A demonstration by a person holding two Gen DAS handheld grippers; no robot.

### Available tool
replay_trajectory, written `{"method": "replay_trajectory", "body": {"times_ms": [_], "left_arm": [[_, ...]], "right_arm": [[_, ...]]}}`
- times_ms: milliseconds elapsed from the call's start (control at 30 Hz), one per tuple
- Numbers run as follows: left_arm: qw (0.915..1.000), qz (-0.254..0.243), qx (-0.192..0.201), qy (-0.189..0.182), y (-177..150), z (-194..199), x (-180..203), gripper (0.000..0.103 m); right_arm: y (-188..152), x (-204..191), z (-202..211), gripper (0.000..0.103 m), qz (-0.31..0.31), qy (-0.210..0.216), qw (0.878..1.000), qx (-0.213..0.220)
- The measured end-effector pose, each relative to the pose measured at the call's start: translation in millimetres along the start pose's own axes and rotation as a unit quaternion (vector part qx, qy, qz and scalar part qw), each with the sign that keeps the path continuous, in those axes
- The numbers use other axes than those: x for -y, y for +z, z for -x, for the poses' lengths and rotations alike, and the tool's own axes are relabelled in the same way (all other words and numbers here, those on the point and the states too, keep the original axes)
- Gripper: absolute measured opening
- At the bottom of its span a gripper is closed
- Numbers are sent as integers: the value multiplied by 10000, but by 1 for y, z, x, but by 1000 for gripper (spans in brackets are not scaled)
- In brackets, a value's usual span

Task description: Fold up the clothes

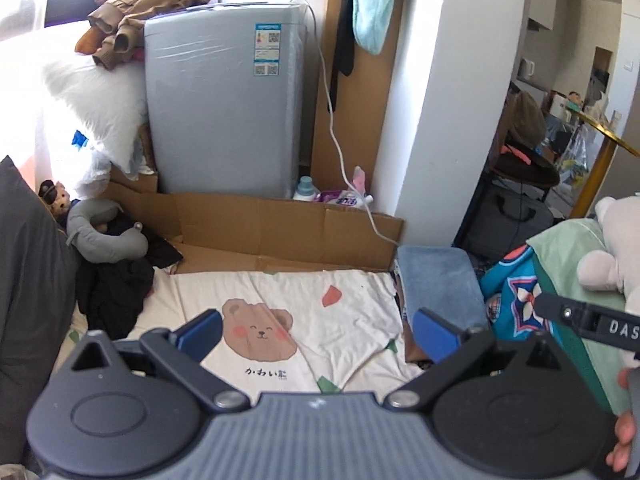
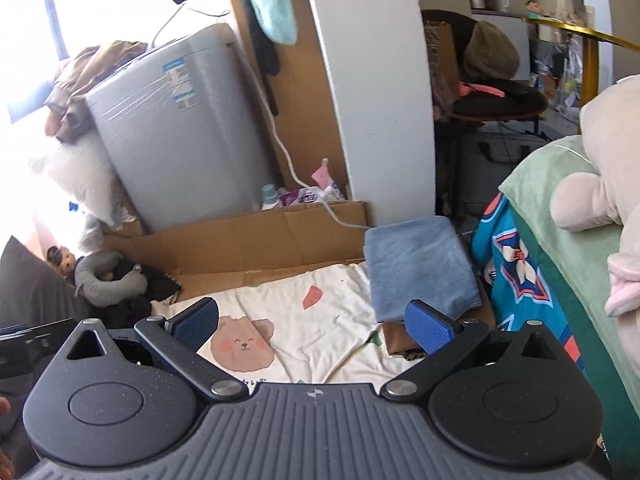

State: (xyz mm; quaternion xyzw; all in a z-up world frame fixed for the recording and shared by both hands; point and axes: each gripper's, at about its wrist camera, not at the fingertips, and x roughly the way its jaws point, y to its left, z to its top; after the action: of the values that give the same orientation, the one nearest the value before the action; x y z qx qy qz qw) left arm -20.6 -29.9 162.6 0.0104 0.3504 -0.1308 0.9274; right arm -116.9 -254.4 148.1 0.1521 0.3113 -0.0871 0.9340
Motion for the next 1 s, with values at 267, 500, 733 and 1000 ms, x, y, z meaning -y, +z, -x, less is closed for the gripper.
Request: {"method": "replay_trajectory", "body": {"times_ms": [267, 500, 733, 1000], "left_arm": [[9993, 245, 73, 287, -24, 0, -8, 102], [9972, 539, -83, 505, -43, -13, -23, 102], [9964, 521, -282, 613, -71, -30, -27, 102], [9947, 619, -621, 545, -104, -45, -27, 102]], "right_arm": [[-23, -19, -6, 103, 338, 41, 9993, -135], [-43, -24, -21, 103, 496, 66, 9984, -257], [-72, -24, -40, 103, 667, 159, 9972, -292], [-102, -15, -54, 103, 908, 192, 9942, -535]]}}
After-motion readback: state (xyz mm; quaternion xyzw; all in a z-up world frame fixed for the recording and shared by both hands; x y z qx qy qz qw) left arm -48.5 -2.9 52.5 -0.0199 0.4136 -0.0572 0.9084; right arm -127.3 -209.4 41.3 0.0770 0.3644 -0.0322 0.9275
